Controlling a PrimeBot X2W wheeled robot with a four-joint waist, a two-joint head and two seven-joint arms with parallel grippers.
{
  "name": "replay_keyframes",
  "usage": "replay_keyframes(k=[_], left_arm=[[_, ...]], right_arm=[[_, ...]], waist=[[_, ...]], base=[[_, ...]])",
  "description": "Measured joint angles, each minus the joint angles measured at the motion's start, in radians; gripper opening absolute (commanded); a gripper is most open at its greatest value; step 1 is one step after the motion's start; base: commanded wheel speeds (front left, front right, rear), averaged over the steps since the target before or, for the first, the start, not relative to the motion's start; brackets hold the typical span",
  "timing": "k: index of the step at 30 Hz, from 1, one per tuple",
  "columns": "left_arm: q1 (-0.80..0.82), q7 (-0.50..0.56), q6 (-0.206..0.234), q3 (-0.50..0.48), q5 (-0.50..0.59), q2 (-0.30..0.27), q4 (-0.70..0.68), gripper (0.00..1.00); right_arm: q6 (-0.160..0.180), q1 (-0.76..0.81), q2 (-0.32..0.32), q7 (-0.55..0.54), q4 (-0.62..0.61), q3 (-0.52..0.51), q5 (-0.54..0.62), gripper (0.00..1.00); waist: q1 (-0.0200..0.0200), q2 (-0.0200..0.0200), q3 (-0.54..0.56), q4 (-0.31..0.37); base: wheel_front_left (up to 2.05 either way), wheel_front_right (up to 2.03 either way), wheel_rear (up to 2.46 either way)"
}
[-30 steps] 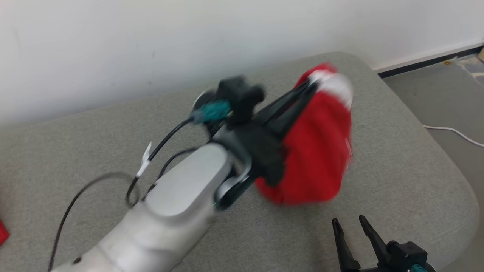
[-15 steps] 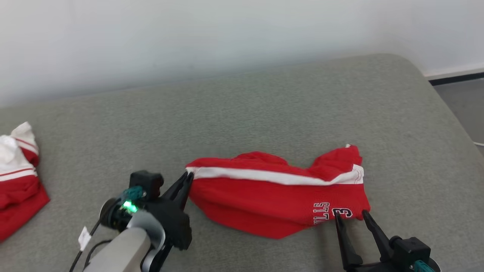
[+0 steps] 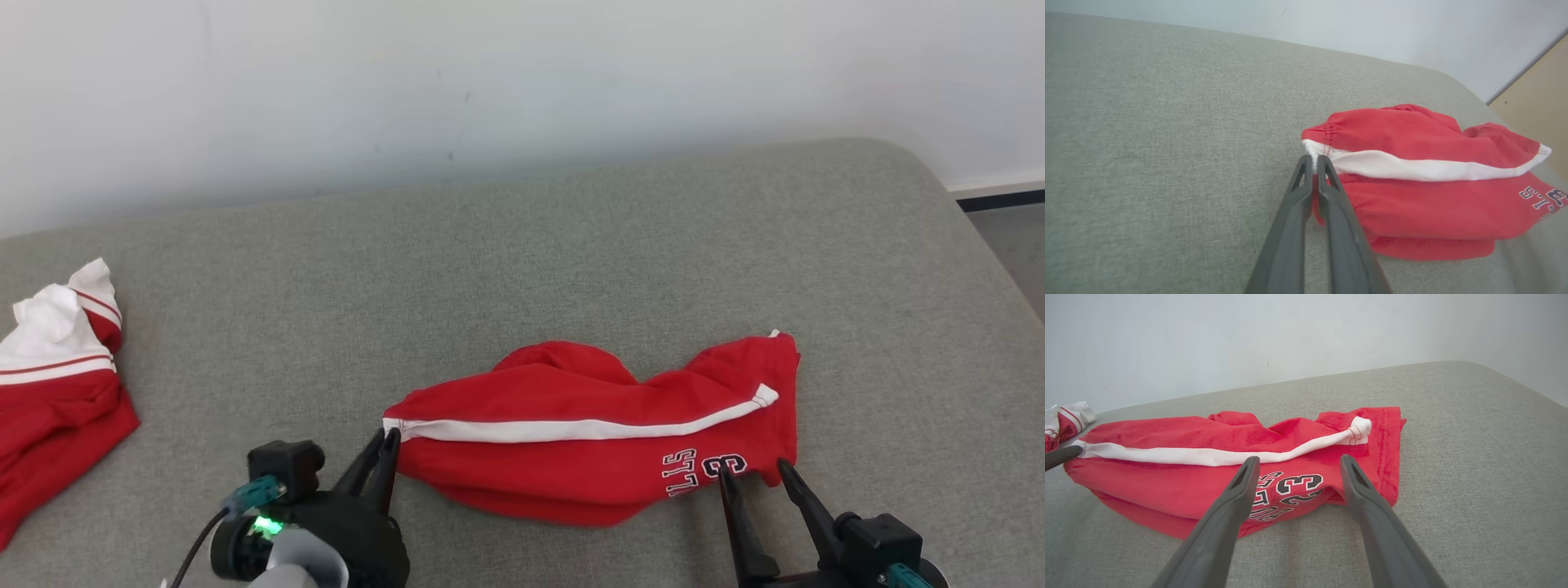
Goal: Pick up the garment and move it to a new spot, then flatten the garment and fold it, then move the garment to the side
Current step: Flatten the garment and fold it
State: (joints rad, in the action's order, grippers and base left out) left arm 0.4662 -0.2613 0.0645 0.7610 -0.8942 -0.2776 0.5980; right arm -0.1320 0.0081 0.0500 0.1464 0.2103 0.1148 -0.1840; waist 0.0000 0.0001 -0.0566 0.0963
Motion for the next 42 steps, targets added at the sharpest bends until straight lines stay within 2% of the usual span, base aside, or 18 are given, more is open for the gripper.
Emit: replay_keyframes(k=[5, 10, 13, 14, 22, 31, 42], left_arm=[[-0.097, -0.002, 0.034, -0.127, 0.062, 0.000, -0.095, 1.00], [-0.243, -0.002, 0.048, -0.307, 0.186, 0.012, -0.231, 1.00], [-0.325, -0.002, 0.023, -0.402, 0.272, 0.041, -0.308, 1.00], [-0.374, -0.002, 0.009, -0.463, 0.325, 0.065, -0.351, 1.00], [-0.482, -0.002, -0.067, -0.660, 0.522, 0.154, -0.444, 1.00], [-0.546, -0.003, -0.136, -0.780, 0.613, 0.199, -0.411, 1.00], [-0.549, -0.003, -0.172, -0.803, 0.665, 0.219, -0.401, 1.00]], right_arm=[[0.000, 0.013, 0.000, -0.004, -0.004, -0.002, 0.000, 1.00], [0.000, 0.025, 0.000, -0.006, -0.011, -0.020, 0.004, 1.00], [0.000, 0.034, 0.000, -0.005, -0.012, -0.038, 0.006, 1.00], [0.000, 0.034, 0.000, -0.004, -0.013, -0.050, 0.008, 1.00], [0.000, 0.038, 0.000, 0.023, 0.000, -0.079, 0.012, 1.00], [0.000, 0.053, 0.000, 0.039, 0.028, -0.095, 0.015, 1.00], [0.000, 0.053, 0.000, 0.028, 0.010, -0.106, 0.021, 1.00]], waist=[[0.0000, 0.0000, 0.021, 0.005], [-0.0001, -0.0001, 0.047, 0.004], [-0.0001, -0.0001, 0.060, -0.002], [-0.0001, -0.0001, 0.068, -0.009], [-0.0001, -0.0001, 0.096, -0.051], [-0.0002, -0.0002, 0.128, -0.089], [-0.0001, -0.0001, 0.126, -0.086]], base=[[0.00, 0.00, 0.00], [0.00, 0.00, 0.00], [0.00, 0.00, 0.00], [0.00, 0.00, 0.00], [0.00, 0.00, 0.00], [0.00, 0.00, 0.00], [0.00, 0.00, 0.00]])
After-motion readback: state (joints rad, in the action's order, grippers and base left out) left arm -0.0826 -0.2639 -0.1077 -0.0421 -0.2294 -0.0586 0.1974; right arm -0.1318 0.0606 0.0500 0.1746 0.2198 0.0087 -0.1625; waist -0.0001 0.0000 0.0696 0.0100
